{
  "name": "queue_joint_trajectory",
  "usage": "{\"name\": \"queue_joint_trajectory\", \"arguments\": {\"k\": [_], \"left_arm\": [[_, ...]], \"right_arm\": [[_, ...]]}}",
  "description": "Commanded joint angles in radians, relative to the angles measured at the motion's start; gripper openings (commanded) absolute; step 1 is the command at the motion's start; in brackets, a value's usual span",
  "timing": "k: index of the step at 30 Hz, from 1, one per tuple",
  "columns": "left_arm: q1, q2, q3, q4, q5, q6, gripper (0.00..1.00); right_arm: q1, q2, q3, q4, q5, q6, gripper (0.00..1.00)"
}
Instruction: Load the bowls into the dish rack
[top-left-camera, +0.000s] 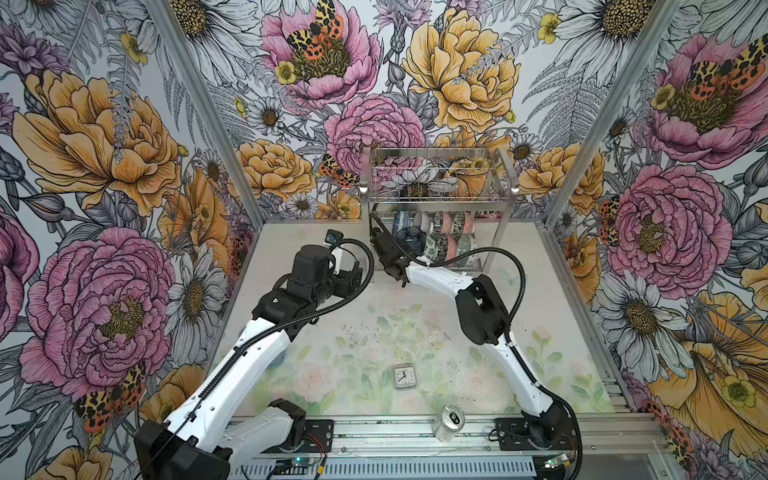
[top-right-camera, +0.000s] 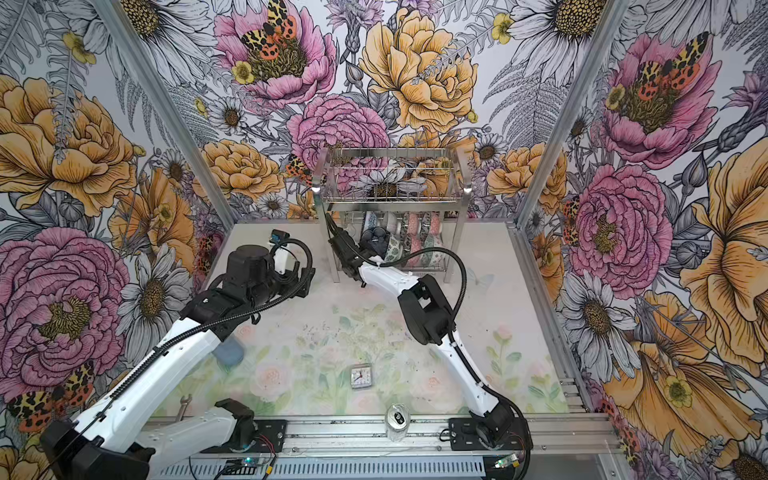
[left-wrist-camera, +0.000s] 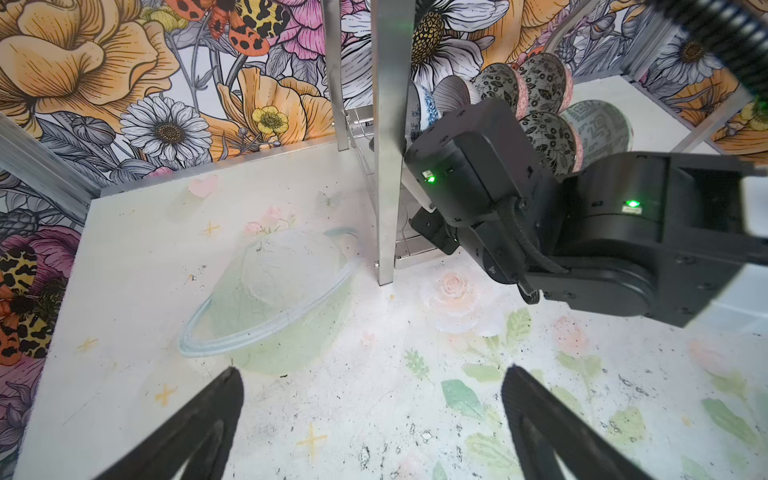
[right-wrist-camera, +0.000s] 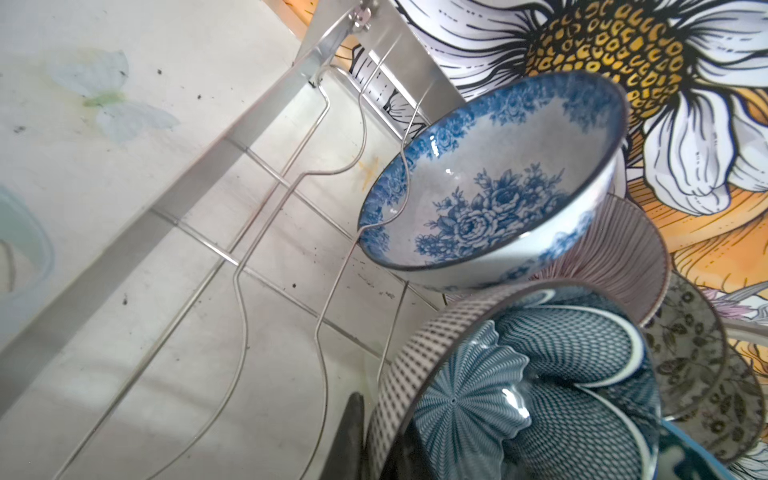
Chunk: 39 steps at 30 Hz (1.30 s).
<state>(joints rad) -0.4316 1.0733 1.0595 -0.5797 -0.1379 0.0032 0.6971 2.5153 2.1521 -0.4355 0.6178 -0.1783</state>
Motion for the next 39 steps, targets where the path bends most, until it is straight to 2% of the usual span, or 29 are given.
{"name": "queue_joint_trajectory", "arguments": {"k": [1,5,16,27,39], "left_arm": [[0.009,-0.003,-0.003,0.012,0.025,0.004,0.99],[0.008,-0.004,-0.001,0.012,0.026,0.003,0.99],[0.008,-0.006,-0.001,0.012,0.027,0.001,0.99],[0.007,-0.004,-0.002,0.012,0.023,0.001,0.99],[0.007,0.005,-0.003,0.012,0.016,0.002,0.99]], "right_arm": [[0.010,-0.056,-0.043,0.034,-0.040,-0.084,0.00],[0.017,-0.131,-0.141,0.090,-0.093,-0.119,0.00],[0.038,-0.272,-0.335,0.197,-0.145,-0.196,0.00],[0.060,-0.385,-0.562,0.437,-0.244,-0.375,0.00],[0.063,-0.439,-0.655,0.536,-0.328,-0.498,0.00]]}}
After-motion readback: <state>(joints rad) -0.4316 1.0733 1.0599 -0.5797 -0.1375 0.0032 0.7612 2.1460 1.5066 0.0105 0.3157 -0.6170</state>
